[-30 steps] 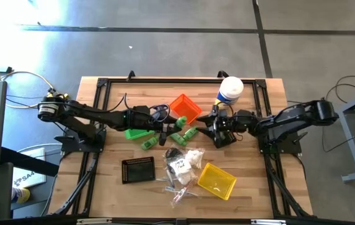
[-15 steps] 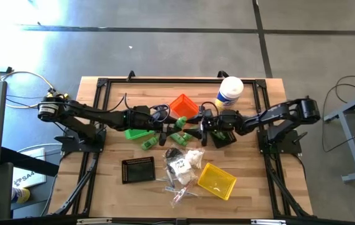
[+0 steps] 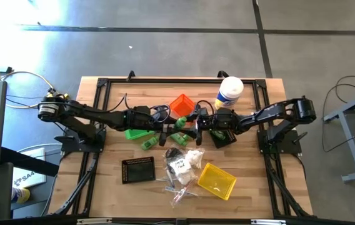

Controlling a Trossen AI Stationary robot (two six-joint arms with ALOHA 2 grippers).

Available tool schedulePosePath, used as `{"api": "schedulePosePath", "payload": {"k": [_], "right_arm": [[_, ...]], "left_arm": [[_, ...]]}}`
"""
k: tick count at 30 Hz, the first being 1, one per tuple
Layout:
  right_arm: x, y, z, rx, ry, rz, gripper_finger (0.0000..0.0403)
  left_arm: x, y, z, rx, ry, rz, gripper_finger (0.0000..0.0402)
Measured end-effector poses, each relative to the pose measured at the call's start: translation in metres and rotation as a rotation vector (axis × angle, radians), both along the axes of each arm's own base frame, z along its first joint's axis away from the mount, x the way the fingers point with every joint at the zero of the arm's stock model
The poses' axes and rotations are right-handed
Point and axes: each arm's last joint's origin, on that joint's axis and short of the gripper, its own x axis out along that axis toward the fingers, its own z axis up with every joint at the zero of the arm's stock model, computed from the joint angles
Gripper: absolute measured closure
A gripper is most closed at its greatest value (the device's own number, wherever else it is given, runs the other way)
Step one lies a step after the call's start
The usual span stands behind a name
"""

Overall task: Pick & Place Travel size toiletries
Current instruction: Put the green shampoo into the top black bin

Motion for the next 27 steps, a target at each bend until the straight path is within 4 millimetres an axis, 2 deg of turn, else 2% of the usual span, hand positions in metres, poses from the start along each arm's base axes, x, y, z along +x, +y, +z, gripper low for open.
{"api": "schedulePosePath", "payload": {"k": [4,13,22,27], "right_arm": [[-0.0001,-0.0001,-0.0001,0.0,0.0,-0.004,0.0167],[-0.0001,-0.0005,-0.0003,0.002,0.002,-0.009,0.0253],[0.0,-0.0004,-0.0004,0.004,0.003,-0.008,0.0248],[0.0,-0.0003,-0.0004,0.004,0.003,-0.007,0.0261]], "left_arm": [[0.0,0.0002,0.0001,0.0,-0.001,0.001,0.0227],[0.0001,0.0,0.0005,-0.002,-0.005,-0.003,0.0228],[0.0001,0.0,0.0003,-0.003,-0.003,-0.003,0.0228],[0.0,0.0,0.0003,-0.004,-0.003,-0.003,0.0227]]}}
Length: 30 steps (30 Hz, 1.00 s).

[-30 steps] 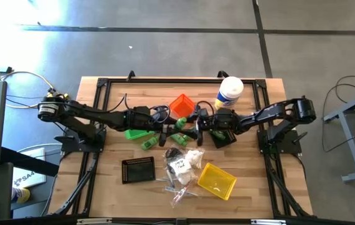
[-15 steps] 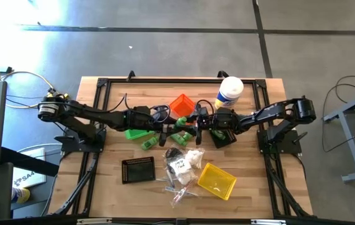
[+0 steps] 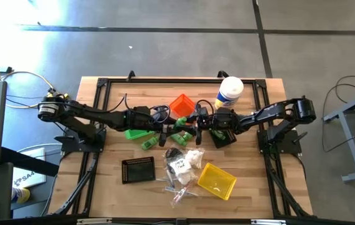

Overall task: Pick & Place Travel size toiletries
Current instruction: Put the green shampoo into the top black bin

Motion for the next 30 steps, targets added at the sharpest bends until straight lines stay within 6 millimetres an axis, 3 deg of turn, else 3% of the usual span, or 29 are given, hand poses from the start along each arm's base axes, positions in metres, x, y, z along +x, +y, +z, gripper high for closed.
{"api": "schedulePosePath", "payload": {"k": [23,30], "right_arm": [[-0.0002,0.0002,0.0004,0.004,-0.002,0.003,0.0277],[-0.0002,0.0002,0.0,0.005,0.0,0.003,0.0278]], "left_arm": [[0.0012,0.0,0.003,-0.001,0.0,-0.004,0.0226],[0.0044,0.0001,0.0089,-0.004,0.071,-0.004,0.0226]]}}
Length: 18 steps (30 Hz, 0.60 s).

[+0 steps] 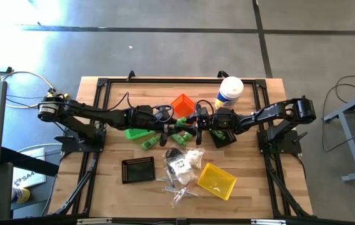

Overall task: Pick & Place Travel size toiletries
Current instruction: Put the green shampoo into the top black bin

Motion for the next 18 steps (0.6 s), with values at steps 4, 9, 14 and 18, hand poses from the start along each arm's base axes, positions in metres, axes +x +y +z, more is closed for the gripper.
{"api": "schedulePosePath", "payload": {"k": [4,9,14,18], "right_arm": [[0.0,0.0,0.0001,0.0,-0.001,0.0,0.0278],[0.0,0.0,0.0002,0.003,-0.002,0.001,0.0278],[0.0,0.0,-0.0008,0.004,0.009,0.001,0.0278],[0.0001,0.0,-0.0027,0.004,0.028,0.0,0.0278]], "left_arm": [[0.001,0.0,0.0024,0.002,0.028,-0.002,0.0215],[0.0013,0.0,0.0037,0.006,0.019,-0.002,0.0191],[0.0007,0.0,0.0013,0.002,0.046,-0.001,0.0166],[0.0001,0.0,-0.0004,0.003,0.064,-0.002,0.0154]]}}
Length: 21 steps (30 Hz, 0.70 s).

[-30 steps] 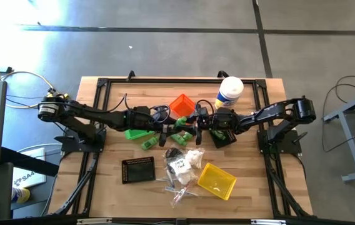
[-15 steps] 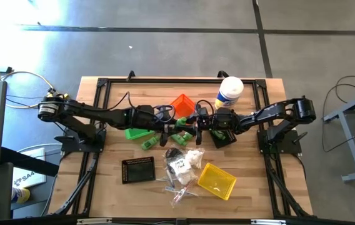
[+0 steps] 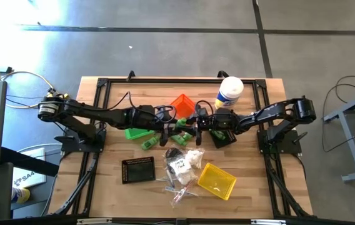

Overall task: Pick & Place Travel size toiletries
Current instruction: Put the green shampoo into the top black bin

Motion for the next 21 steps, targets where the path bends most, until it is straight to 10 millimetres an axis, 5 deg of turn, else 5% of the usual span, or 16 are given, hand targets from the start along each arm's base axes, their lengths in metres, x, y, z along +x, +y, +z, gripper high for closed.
{"api": "schedulePosePath", "payload": {"k": [13,21], "right_arm": [[-0.001,-0.009,-0.009,0.001,0.095,-0.017,0.0278],[-0.019,-0.02,0.004,-0.023,0.217,-0.125,0.0278]], "left_arm": [[-0.001,-0.001,-0.002,-0.014,0.022,-0.038,0.0153],[-0.004,-0.002,-0.011,-0.054,0.123,-0.057,0.0153]]}}
